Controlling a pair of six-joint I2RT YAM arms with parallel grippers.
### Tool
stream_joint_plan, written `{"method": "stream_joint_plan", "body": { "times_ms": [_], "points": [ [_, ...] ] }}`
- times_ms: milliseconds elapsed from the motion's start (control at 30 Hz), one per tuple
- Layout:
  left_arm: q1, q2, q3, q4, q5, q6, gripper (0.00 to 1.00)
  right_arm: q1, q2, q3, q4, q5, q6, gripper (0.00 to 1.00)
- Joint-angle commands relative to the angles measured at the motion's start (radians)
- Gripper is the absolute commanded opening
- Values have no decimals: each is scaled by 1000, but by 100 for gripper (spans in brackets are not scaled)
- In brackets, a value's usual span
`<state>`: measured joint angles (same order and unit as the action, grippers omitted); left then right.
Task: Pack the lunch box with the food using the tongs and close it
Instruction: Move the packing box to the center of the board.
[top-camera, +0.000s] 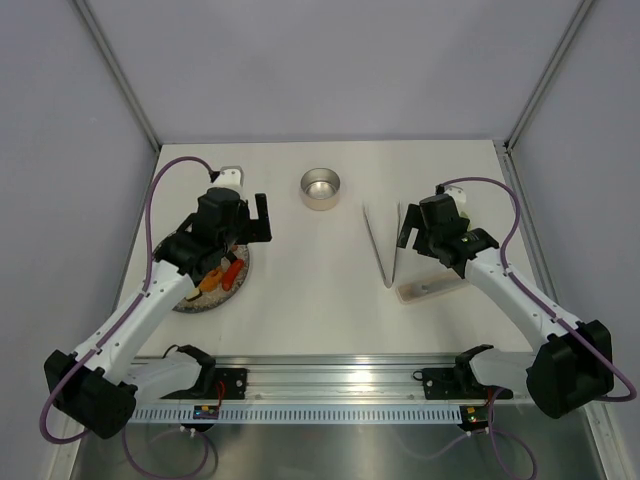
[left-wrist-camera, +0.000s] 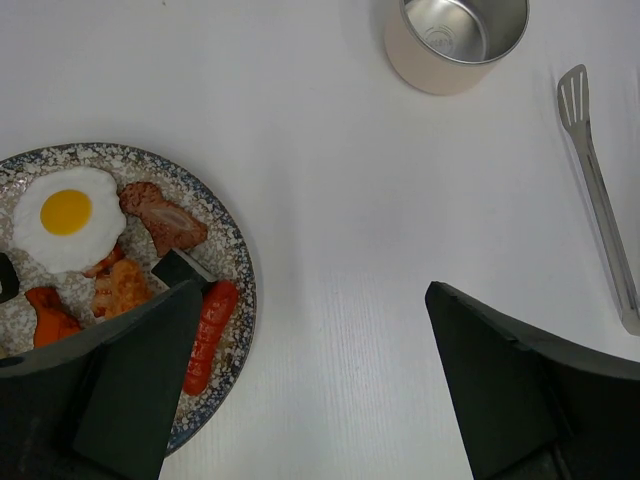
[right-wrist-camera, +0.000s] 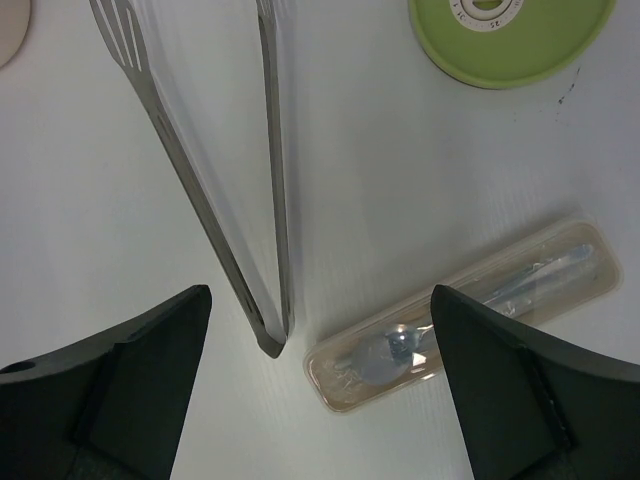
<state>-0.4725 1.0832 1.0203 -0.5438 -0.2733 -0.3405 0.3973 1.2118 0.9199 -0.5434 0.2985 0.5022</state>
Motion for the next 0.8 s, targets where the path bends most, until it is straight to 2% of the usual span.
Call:
{"method": "stream_joint_plan", "body": {
  "times_ms": [0,433,567,767],
  "points": [
    [-3,-28,6,21,-3,5,99,8,-3,31,16,21,10,99],
    [-3,-19,1,-13,-15,-18,99,8,-11,20,-4,-4,-4,99],
    [8,50,37,-115,-104,-57,99,9,-24,17,-15,2,-8,100],
    [21,132,72,-168,-84,-84,99,8,-26,13,-10,-4,-14,100]
  ]
}}
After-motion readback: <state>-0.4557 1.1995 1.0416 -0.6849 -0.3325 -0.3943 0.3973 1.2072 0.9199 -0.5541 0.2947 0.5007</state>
